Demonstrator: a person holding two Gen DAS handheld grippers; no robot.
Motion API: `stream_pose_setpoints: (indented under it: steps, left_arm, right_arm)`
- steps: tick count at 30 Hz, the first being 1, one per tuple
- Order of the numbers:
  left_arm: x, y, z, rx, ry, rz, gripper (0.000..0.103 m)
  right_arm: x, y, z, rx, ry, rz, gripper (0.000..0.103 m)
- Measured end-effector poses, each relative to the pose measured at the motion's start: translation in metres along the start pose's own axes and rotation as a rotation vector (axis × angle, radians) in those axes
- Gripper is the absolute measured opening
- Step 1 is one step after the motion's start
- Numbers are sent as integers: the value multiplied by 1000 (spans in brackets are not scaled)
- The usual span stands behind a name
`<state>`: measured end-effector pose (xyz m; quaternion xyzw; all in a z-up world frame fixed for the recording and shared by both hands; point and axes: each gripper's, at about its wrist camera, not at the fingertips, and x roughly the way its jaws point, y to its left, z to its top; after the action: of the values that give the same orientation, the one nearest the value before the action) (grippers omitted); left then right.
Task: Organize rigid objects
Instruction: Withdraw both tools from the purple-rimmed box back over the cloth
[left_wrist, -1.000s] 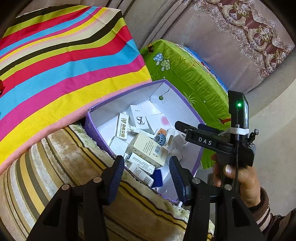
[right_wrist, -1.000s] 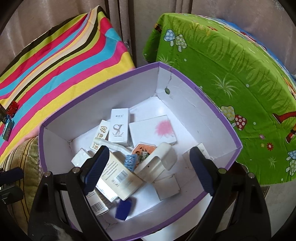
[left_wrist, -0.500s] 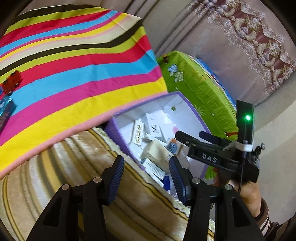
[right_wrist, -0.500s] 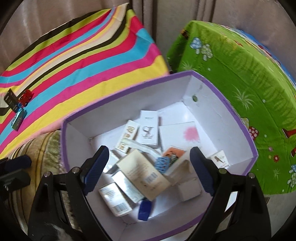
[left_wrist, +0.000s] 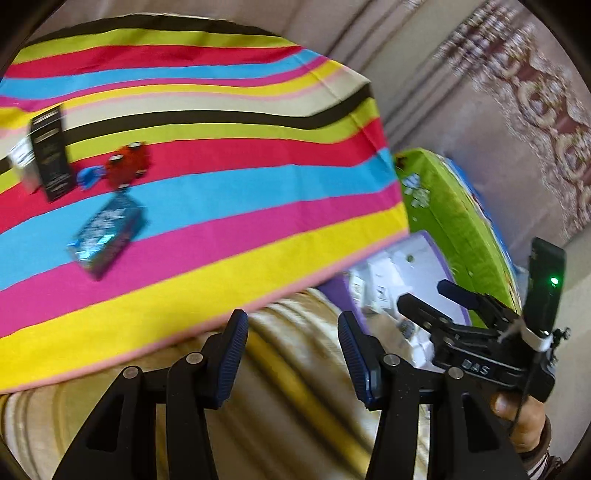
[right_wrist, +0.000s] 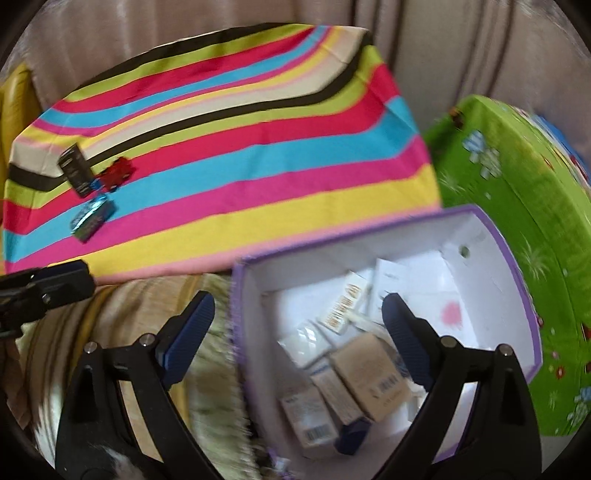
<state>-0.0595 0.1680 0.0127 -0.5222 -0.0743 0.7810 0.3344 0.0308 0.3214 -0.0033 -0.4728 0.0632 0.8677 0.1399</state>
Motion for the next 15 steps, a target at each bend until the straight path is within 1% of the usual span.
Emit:
stream_pose_setpoints:
  steps: [7, 10, 12, 15]
  left_arm:
    - [-21, 55, 5, -109, -48, 60, 52]
    - [-27, 83, 5, -181, -59, 90, 52]
    - [-30, 95, 6, -213, -64, 98, 52]
    - [-32, 105, 7, -227, -69, 110, 52]
  right_arm:
    - [9, 59, 16, -148, -5, 84, 96]
    - [16, 83, 21, -201, 2, 128, 96]
    - [20, 98, 25, -234, 3, 154, 96]
    - [25, 121, 29, -295, -2, 166, 96]
